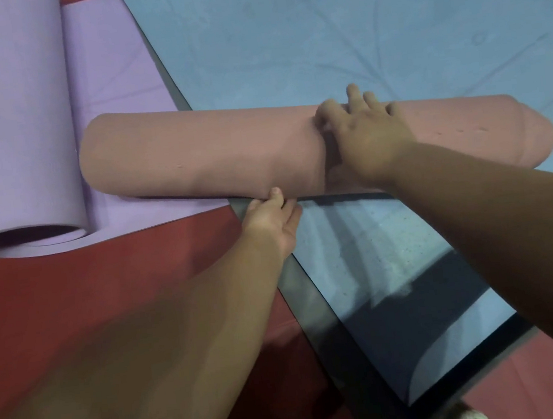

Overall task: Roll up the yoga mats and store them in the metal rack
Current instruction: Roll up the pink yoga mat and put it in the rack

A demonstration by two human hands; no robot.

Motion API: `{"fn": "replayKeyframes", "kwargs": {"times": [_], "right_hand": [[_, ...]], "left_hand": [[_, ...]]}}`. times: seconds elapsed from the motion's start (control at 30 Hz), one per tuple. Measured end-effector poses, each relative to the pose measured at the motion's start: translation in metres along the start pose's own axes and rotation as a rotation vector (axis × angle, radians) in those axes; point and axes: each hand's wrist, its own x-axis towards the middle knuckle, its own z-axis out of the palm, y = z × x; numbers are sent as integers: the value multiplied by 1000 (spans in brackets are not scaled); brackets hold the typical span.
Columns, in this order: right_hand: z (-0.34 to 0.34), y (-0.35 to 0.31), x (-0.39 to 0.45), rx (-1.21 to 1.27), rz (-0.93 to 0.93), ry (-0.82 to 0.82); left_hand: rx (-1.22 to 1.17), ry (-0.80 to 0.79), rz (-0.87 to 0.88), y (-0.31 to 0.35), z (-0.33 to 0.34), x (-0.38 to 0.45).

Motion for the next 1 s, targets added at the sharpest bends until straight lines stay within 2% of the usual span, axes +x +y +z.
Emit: {"fn": "replayKeyframes", "kwargs": {"times": [0.17,0.33,0.43,0.53,0.67,0.87,0.93,1.0], "right_hand": [[0,8,4,-58,33,-32],[-13,6,-14,60,25,97],[-34,0,-35,161,75,231],[-65,-4,-57,292,85,220],[-126,-23,-89,647,-52,119],[-230,-98,-159,1080,-260,345],[-254,-116,-185,1114,-317,414],[-265,-127,-213,1126,-329,411]], "left_hand": [[-188,-165,-93,20,0,-3],[-122,-212,-66,42,12,-23],[-26,-278,64,72,25,-50],[124,-270,212,102,33,-94],[283,-275,411,137,28,-173],[585,-402,767,149,-19,-286],[680,-417,848,153,-42,-314],[766,-400,894,157,-65,-336]]}}
